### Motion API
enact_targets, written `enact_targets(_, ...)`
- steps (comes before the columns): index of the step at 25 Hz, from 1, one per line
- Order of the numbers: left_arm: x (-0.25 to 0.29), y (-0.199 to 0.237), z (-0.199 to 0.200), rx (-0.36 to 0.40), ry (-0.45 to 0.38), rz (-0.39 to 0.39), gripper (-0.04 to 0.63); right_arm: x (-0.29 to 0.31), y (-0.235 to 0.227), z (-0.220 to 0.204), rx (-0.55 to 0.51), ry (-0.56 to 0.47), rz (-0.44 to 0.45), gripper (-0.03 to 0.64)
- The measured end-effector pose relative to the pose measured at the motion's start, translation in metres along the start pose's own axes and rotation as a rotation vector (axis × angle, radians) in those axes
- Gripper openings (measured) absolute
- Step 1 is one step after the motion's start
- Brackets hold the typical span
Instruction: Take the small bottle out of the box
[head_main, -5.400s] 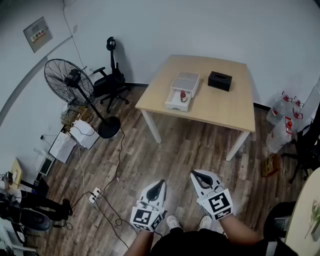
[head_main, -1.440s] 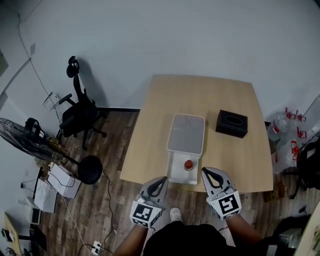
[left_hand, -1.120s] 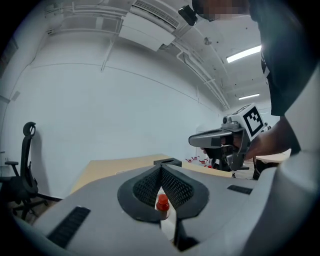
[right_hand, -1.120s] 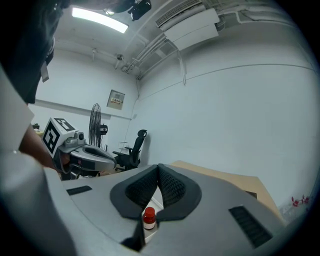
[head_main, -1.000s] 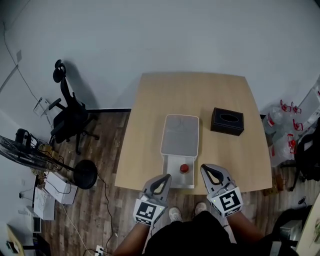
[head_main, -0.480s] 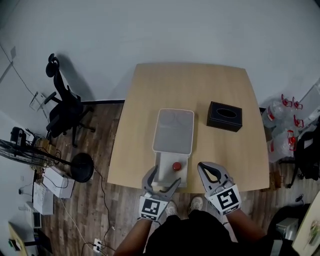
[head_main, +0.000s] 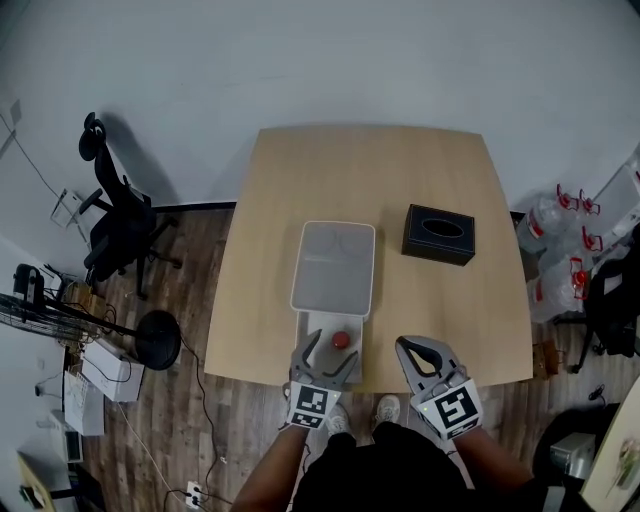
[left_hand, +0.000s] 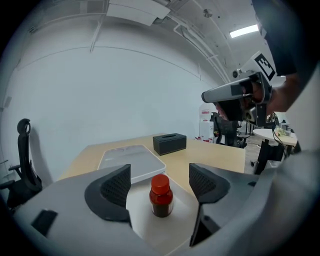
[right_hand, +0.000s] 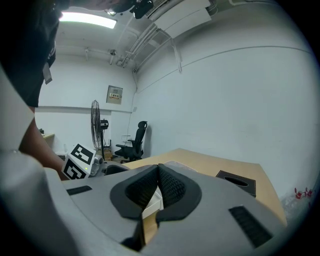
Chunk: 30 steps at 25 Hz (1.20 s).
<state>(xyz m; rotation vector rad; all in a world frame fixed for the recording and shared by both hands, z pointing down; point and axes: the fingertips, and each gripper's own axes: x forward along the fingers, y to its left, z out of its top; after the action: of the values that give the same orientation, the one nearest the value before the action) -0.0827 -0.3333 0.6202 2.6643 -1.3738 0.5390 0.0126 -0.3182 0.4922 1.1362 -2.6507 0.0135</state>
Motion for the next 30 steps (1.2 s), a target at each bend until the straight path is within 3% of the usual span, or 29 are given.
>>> enact_targets(6, 0.018, 0.000, -0.019, -0.022, 0.077, -0.002, 0.264, 0.001, -0.006, 0.000, 0.006, -0.011, 0.017, 0.012)
enact_targets(17, 0.027, 0.003, -0.035, -0.017, 0.152, 0.027, 0.155, 0.001, -0.016, -0.001, 0.007, -0.010, 0.005, 0.012)
enact_targets(30, 0.020, 0.008, -0.018, -0.029, 0.109, 0.033, 0.146, 0.004, -0.017, 0.002, -0.016, -0.008, -0.004, 0.012)
